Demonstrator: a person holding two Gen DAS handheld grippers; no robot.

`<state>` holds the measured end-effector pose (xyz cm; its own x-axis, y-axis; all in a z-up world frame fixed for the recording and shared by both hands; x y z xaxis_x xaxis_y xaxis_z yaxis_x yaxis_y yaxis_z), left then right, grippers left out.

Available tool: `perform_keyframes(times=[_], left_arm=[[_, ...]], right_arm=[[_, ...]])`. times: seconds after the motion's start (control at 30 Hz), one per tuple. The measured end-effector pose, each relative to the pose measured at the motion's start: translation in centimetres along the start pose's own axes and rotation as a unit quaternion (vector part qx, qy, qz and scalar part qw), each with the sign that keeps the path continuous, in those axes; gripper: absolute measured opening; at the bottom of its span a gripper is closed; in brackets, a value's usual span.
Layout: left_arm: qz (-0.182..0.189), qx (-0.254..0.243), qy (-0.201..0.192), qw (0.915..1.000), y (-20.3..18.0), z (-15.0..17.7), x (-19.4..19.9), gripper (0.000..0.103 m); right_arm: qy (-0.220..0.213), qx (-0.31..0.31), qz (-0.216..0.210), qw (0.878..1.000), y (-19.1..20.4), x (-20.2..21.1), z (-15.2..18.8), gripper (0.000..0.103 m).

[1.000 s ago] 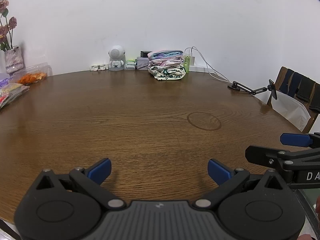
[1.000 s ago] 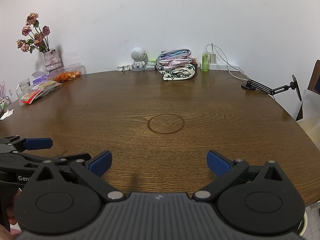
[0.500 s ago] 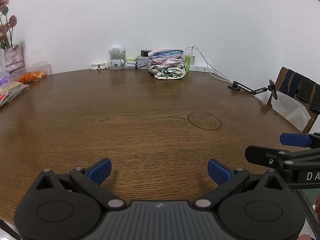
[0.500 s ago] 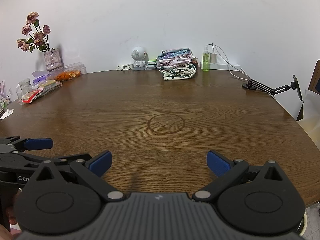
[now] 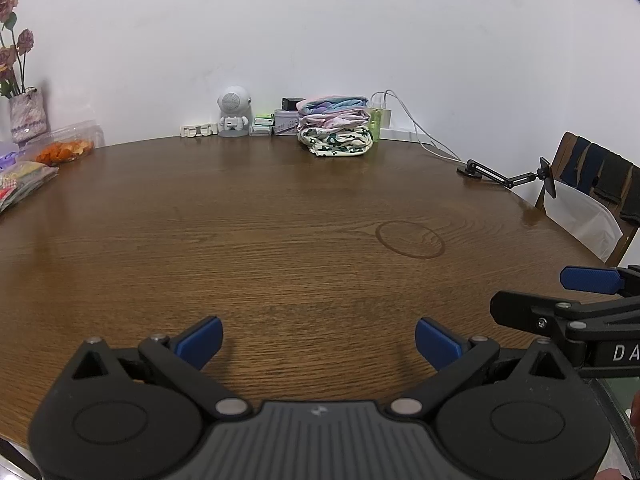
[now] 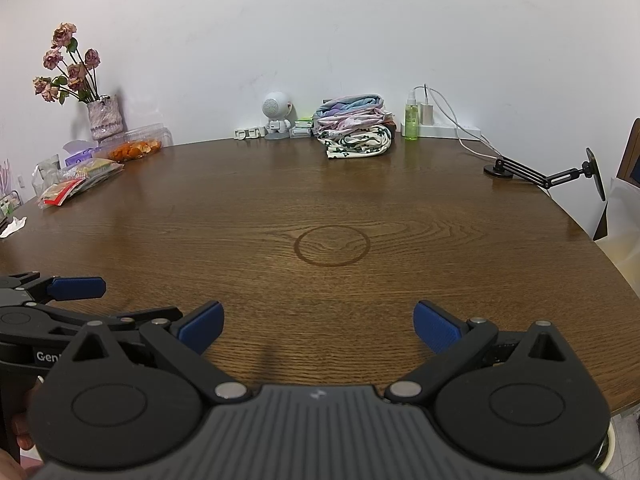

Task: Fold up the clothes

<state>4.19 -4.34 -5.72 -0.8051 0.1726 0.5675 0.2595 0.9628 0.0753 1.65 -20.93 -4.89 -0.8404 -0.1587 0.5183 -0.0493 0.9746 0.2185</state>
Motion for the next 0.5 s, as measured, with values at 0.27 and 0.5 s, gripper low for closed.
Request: perform_keyframes(times=[0.27,0.5], left_arm=[[0.000,0.001,0.002,1.0000,0.03,0.05,-0.20,0.103],[-0.001,0.001,0.003,1.0000,0.07,0.11,-0.26,0.103]], right_arm=[[0.001,0.001,0.001,1.000,-0.11,-0.05,0.07,0.103],[0.002,0.001,0.001,1.000,-0.05,-0.09,0.16,0.103]])
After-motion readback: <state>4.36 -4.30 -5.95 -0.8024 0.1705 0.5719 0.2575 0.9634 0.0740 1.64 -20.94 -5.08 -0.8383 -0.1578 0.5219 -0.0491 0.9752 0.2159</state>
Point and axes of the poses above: each gripper's, at about its wrist camera, not at the fingertips, and x roughly against the way its jaws point, y to its left, z to its underside, the point moved 9 cm from there along -x, roughly the way its jaws point, and after that the axes turned 9 degrees about -x, right-handed, at the moved point
